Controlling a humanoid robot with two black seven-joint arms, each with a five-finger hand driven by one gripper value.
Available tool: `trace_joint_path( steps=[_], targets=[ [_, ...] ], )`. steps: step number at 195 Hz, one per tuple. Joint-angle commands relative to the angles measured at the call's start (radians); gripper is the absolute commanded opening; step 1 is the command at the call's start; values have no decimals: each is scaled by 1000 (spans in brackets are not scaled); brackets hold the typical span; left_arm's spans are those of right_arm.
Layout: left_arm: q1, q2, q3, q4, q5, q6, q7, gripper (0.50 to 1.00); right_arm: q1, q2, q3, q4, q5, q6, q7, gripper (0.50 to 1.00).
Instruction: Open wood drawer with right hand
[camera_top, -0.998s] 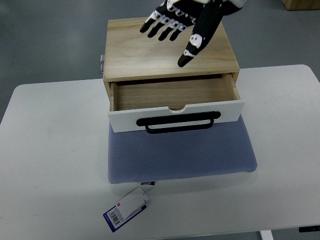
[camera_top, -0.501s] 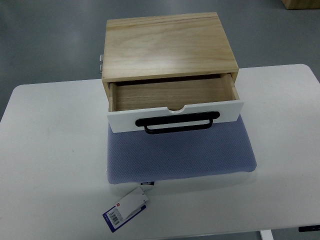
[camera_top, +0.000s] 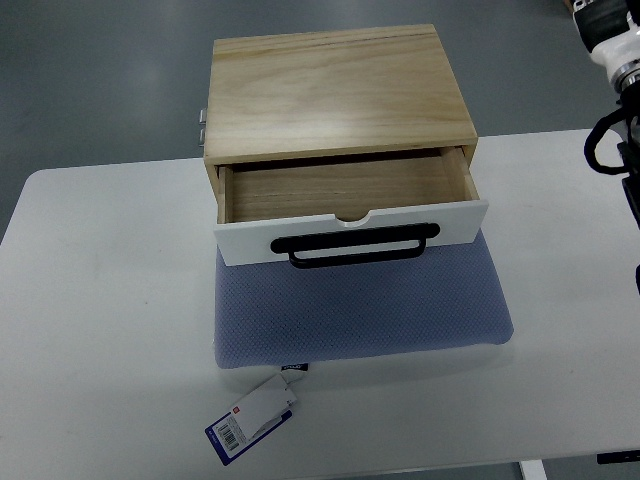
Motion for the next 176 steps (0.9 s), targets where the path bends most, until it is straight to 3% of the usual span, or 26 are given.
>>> trace_joint_path(
  steps=[1,176],
  targets=[
    [0,0,0,1,-3,0,-1,1000,-28,28,1,-1,11,2,0,944],
    [0,0,5,0,-1,2,1,1000,-90,110,1,2,12,12,2,946]
  ],
)
